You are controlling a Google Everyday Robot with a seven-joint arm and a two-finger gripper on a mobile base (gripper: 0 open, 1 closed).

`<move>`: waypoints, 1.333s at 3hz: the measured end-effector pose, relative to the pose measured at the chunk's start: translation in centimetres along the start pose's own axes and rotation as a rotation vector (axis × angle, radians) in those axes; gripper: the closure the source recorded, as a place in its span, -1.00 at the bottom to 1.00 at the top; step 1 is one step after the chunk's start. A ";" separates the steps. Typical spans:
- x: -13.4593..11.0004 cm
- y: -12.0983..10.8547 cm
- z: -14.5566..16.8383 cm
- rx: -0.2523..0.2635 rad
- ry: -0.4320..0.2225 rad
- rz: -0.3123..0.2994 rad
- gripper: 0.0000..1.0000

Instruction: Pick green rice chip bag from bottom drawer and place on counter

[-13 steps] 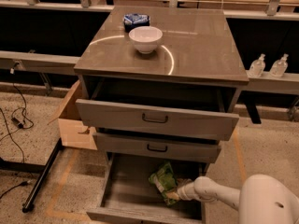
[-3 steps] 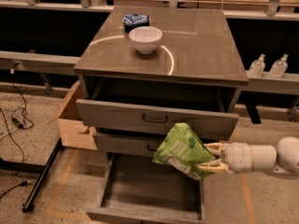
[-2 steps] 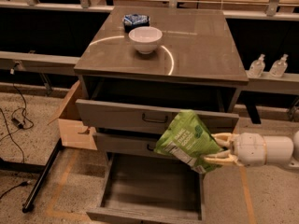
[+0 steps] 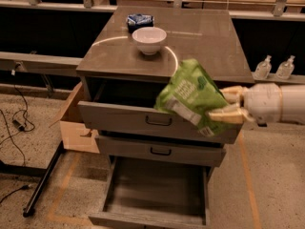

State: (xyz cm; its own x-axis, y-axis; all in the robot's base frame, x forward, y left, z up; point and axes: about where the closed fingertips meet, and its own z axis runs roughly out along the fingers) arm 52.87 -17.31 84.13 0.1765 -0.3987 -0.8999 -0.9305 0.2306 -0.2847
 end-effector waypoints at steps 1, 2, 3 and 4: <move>-3.9 -6.1 1.9 0.025 0.030 -0.040 1.00; -6.2 -11.8 3.1 0.097 0.063 -0.107 1.00; -7.9 -17.5 3.5 0.191 0.096 -0.165 1.00; -7.7 -21.5 3.5 0.264 0.142 -0.198 1.00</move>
Offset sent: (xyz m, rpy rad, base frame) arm 0.1900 0.0234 0.1312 -0.1326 -0.2552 -0.1837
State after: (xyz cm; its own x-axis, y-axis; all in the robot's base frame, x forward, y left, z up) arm 72.62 -16.10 95.98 0.2813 -0.5735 -0.7694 -0.7648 0.3503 -0.5407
